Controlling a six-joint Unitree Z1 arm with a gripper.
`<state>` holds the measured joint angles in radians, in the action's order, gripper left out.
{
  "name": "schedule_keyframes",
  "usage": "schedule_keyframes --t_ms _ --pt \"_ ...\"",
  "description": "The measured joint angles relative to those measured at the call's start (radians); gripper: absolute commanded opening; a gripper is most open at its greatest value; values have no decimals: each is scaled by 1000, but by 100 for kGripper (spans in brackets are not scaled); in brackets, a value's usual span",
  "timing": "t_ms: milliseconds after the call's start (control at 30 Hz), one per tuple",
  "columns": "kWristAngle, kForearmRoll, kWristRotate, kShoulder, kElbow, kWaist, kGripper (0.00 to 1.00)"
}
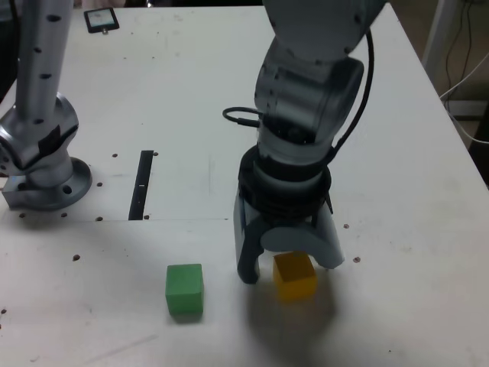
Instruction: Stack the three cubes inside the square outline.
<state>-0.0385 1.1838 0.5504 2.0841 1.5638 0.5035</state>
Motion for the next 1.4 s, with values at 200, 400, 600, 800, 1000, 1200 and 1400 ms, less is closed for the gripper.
schedule_keyframes --t_ms 200,400,600,800,1000,1200,1400 --pt "-16 -13 7 23 11 2 70" --pt "-19 -46 8 54 14 2 62" --pt "-6 -69 7 55 14 3 58" --pt "1 -70 2 56 14 3 39" --pt "18 -70 2 55 16 3 20" --pt "29 -67 -4 51 29 3 18" --pt "44 41 -130 -16 84 -30 19"
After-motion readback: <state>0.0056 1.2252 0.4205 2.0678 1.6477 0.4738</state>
